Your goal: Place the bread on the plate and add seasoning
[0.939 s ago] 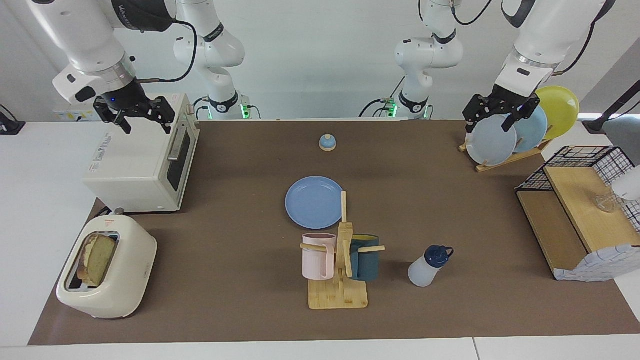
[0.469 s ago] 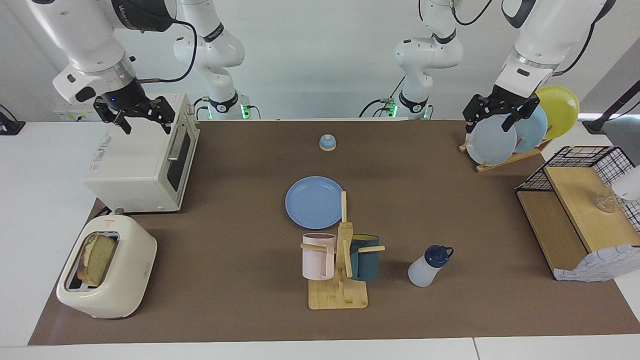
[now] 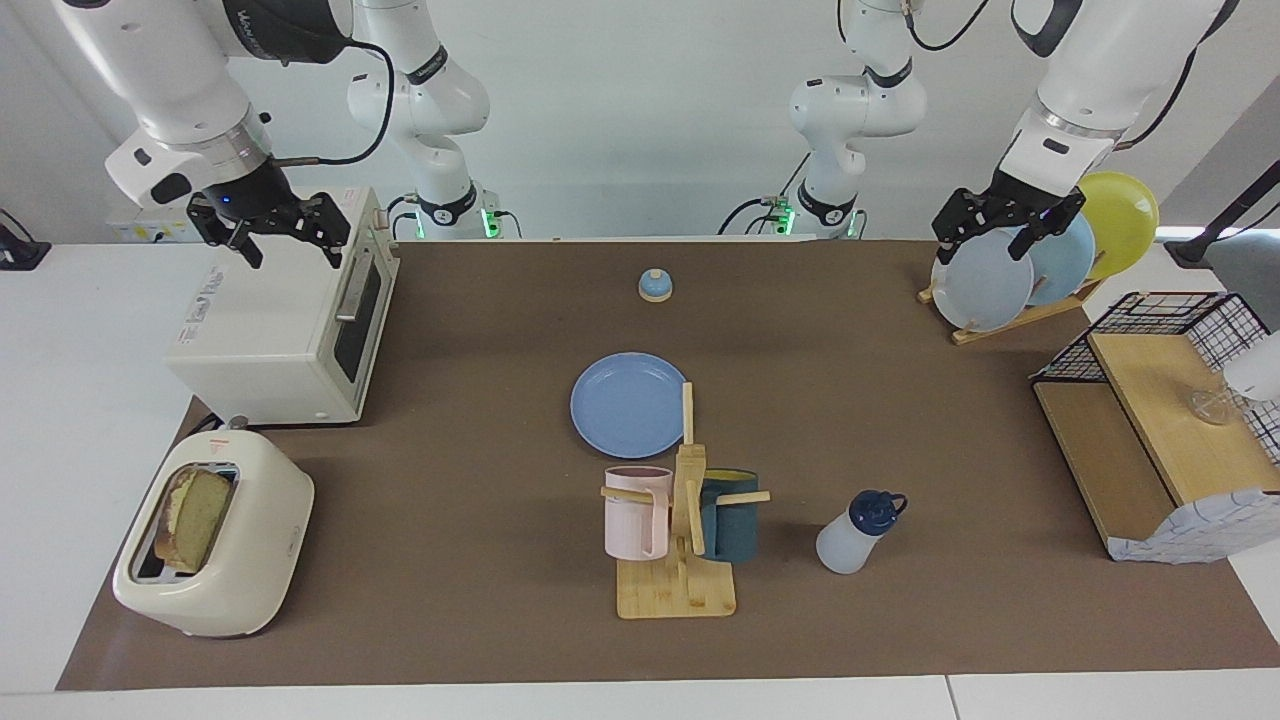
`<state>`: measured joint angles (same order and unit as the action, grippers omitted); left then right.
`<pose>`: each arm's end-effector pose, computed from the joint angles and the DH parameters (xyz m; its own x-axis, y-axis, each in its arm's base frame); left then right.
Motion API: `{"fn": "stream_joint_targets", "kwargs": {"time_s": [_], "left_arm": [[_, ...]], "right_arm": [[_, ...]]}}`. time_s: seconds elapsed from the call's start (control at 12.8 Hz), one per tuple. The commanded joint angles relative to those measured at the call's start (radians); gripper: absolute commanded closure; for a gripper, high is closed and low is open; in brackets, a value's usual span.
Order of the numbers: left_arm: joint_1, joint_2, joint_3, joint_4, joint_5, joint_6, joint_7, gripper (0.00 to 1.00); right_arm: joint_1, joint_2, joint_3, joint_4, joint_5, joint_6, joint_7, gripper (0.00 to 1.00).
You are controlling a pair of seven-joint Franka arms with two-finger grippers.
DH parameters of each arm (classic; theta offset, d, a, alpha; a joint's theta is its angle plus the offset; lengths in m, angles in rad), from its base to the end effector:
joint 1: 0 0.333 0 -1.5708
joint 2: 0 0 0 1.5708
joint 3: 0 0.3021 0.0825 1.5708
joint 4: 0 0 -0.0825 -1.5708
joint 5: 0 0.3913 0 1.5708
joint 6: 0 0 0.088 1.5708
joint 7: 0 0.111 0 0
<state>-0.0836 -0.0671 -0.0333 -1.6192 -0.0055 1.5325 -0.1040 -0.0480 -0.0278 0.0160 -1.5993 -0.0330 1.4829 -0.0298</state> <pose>0.5338 -0.0639 0.6170 0.9997 -0.0130 -0.0199 -0.0129 -0.9999 0.0012 0.5429 -0.0212 0.6012 0.9960 -0.0050 -0.0894 -0.0023 -0.9995 0.0308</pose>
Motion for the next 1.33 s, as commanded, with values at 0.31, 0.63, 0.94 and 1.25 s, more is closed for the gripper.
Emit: {"fn": "stream_joint_targets", "kwargs": {"time_s": [0.31,0.63,0.94,1.25], "left_arm": [[-0.005,-0.130,-0.002,-0.284,-0.008,0.323,0.096,0.00],[-0.007,-0.255,-0.003,-0.589,-0.007,0.628,0.096,0.00],[-0.019,-0.255,-0.028,-0.785,0.002,0.948,0.098,0.00],[-0.080,-0.119,-0.045,-0.889,0.024,1.347,0.105,0.00]], "right_arm": [[-0.021,-0.014,-0.004,-0.025,0.013,0.095,-0.059,0.04],[-0.032,0.066,-0.002,-0.070,0.012,0.428,-0.067,0.09],[-0.052,0.248,-0.002,0.005,0.002,0.597,-0.074,0.09],[-0.136,0.331,0.002,0.087,0.033,0.652,-0.182,0.09]]}}
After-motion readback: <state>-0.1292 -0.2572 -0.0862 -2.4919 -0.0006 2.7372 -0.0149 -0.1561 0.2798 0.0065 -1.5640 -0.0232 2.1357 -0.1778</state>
